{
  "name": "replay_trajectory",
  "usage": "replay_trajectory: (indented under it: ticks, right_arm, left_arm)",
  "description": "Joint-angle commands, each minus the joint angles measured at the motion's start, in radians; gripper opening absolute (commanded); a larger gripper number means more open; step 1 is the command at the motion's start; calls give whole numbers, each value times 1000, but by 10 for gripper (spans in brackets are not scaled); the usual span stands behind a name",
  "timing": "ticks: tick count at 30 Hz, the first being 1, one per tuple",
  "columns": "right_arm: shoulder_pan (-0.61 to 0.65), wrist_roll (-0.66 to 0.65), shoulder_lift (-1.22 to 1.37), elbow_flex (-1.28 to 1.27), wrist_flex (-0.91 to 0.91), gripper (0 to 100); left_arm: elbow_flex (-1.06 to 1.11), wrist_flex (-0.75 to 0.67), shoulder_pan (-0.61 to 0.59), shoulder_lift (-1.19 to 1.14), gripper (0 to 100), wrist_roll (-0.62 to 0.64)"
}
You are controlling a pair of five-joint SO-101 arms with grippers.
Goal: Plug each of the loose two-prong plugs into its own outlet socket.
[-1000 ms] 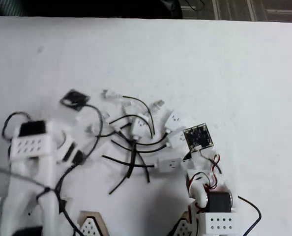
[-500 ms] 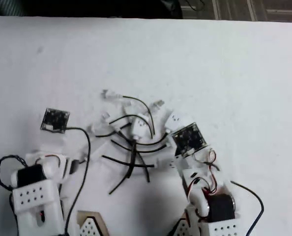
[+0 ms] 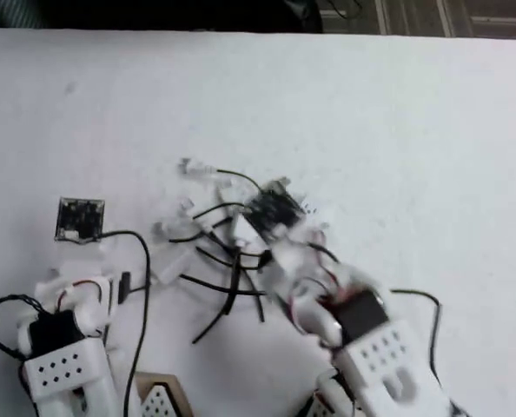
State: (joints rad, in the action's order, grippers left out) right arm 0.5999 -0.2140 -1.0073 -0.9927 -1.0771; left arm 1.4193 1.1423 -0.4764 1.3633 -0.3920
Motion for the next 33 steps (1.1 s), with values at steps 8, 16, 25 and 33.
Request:
replay_trajectory:
  ticks: [8,16,25,33]
  right_arm:
    - [76,110,495,124,348,97]
    - [133,629,780,405,248,170]
    - [170,829,1013,638,240,172]
    - [160,841,1228,810,240,170]
  left_arm:
    - [-5,-9,-15,13,275,9]
    - [-3,-9,-15,13,275,9]
    - [5,-9,-15,16,275,6]
    - [12,-14,-13,18,275,5]
